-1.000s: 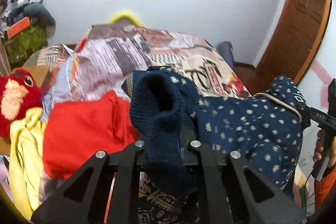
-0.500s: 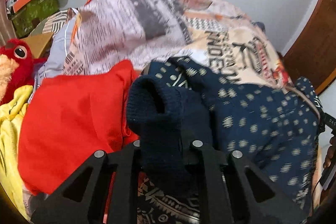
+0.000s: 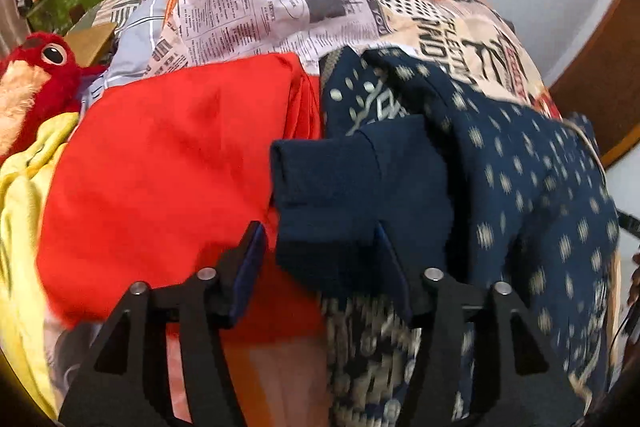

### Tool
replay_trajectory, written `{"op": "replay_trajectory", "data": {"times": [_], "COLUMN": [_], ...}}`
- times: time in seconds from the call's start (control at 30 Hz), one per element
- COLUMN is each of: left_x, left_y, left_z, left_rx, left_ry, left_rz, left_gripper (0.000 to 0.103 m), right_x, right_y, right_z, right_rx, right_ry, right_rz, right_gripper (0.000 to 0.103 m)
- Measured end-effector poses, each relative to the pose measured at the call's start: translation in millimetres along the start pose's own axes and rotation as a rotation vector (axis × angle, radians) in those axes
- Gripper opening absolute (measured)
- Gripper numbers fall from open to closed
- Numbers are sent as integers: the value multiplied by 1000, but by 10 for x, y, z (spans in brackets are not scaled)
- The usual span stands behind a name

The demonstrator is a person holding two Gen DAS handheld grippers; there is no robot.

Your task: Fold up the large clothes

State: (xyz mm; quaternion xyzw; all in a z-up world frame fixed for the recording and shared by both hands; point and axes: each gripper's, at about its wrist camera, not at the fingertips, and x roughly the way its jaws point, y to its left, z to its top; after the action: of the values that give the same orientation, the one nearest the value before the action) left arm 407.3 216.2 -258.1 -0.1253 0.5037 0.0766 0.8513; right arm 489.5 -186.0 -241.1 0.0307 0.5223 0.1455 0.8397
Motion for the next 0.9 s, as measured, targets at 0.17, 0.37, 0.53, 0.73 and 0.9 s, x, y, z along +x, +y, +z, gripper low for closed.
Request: {"op": "replay_trajectory", "data": {"times": [0.17, 0.37, 0.53, 0.73, 0.9], "left_x": [-313, -714, -989, -1187, -1260], "left_y": [-48, -139, -247, -353, -359], "left_z": [-250, -612, -969, -1476, -1829], "left_rx": [65, 128, 174, 252, 275], "left_ry": [5, 22, 29, 67, 111], "left_rz": [36, 3, -36, -61, -93], "left_gripper": [60, 61, 66, 67, 67], "right_x": [-368, -762, -919, -918, -882], "right_y": [63, 213, 262, 276, 240], "right_z": [-318, -793, -1203, -1616, -1922], "right_rx": [-58, -147, -141, -123, -87], "right_ry": [19, 16, 45, 110, 126], "right_rz": [0, 4, 19, 17, -12], "right_gripper": [51, 51, 51, 51, 51]}}
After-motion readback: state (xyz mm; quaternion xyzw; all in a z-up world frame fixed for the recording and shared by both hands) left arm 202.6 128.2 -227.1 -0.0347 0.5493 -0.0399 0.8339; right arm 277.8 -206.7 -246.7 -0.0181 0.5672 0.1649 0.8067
